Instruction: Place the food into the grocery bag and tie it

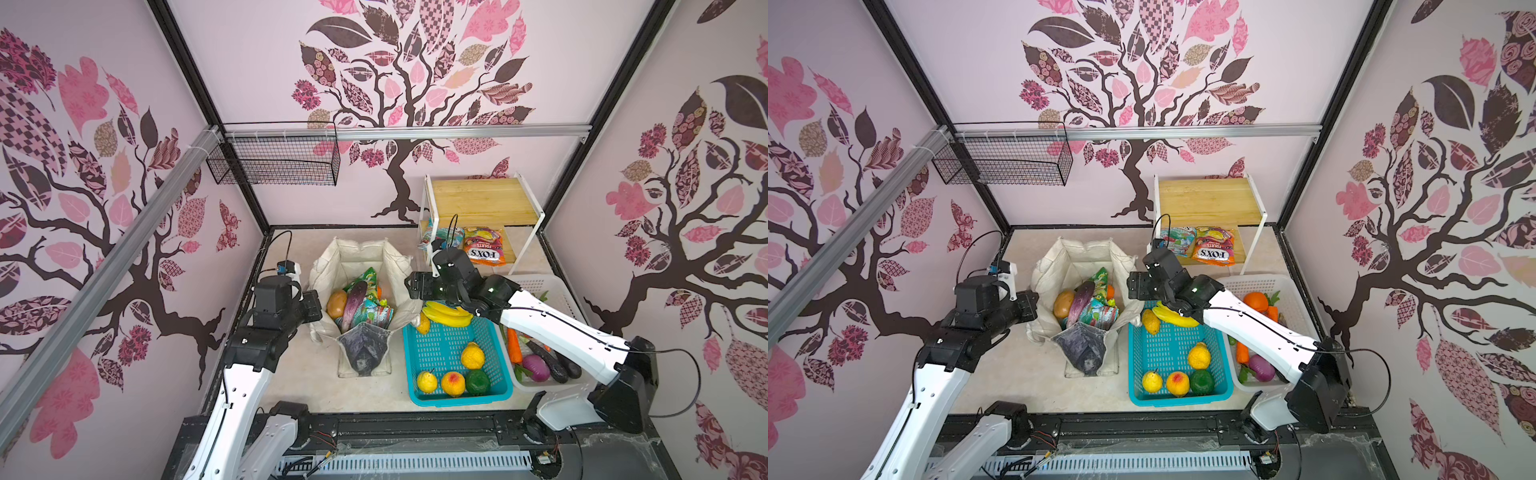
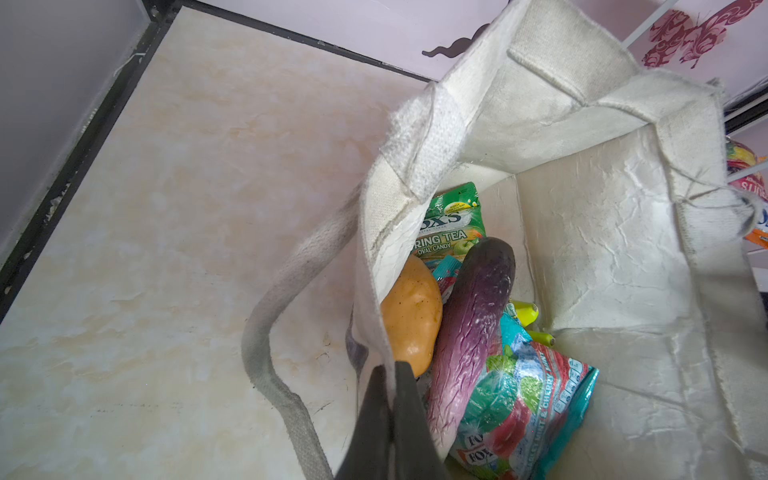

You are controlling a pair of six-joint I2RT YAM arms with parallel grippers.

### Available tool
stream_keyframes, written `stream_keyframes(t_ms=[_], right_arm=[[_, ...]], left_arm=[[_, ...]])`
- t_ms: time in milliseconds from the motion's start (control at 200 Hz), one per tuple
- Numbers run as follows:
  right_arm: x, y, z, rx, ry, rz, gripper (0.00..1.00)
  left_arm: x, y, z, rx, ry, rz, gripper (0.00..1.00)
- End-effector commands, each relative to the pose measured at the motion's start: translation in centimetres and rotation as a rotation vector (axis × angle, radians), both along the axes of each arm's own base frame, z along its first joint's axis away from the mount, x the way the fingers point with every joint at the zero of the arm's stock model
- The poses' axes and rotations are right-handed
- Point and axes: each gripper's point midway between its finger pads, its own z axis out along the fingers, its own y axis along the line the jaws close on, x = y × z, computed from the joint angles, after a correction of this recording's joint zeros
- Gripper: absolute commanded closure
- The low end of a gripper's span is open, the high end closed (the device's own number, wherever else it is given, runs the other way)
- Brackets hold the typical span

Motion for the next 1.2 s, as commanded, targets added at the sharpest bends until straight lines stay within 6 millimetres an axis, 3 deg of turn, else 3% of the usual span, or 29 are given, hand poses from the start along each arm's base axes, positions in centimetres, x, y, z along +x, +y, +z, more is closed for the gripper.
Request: stream_keyframes(t_ms=[0, 205, 315, 490, 640, 725, 805, 985, 1075, 1195], right_arm=[[-0.1, 1.1, -0.2, 0.038, 0.01, 0.029, 0.21], [-0.4, 2.3, -1.1, 0.128, 0.018, 0.052, 0.61], [-0.1, 2.8, -0.8, 0.137, 0.008, 0.066, 1.0], [0.8, 3.8, 3.2, 0.162, -0.055, 0.086, 1.0], [1.8, 2.3, 6.1, 0.088, -0.106, 0.023, 1.0], [1.9, 0.9, 7.4, 0.065, -0.143, -0.02, 1.0], [1.9, 0.1, 7.8, 0.032, -0.156, -0.038, 1.0], [1.8, 0.4, 7.6, 0.005, -0.13, -0.019, 1.0], [1.5, 2.1, 7.9, 0.065, -0.119, 0.039, 1.0], [1.3, 4.5, 7.8, 0.087, -0.108, 0.081, 1.0]], left_arm=[[-0.1, -0.1, -0.5, 0.009, 0.001, -0.009, 1.0], [-0.1, -0.1, -0.5, 0.012, 0.0, -0.004, 1.0], [-0.1, 0.0, 0.7, -0.015, -0.028, 0.023, 1.0], [0.1, 0.9, 4.2, -0.002, -0.05, 0.07, 1.0], [0.1, 2.9, 8.8, 0.046, -0.109, 0.167, 1.0], [-0.2, 4.7, 10.2, 0.103, -0.112, 0.253, 1.0], [-0.2, 5.8, 10.0, 0.147, -0.093, 0.298, 1.0], [0.0, 6.4, 9.5, 0.173, -0.083, 0.317, 1.0], [0.6, 5.0, 9.5, 0.122, -0.102, 0.255, 1.0], [2.0, 2.4, 8.0, 0.017, -0.06, 0.163, 1.0]])
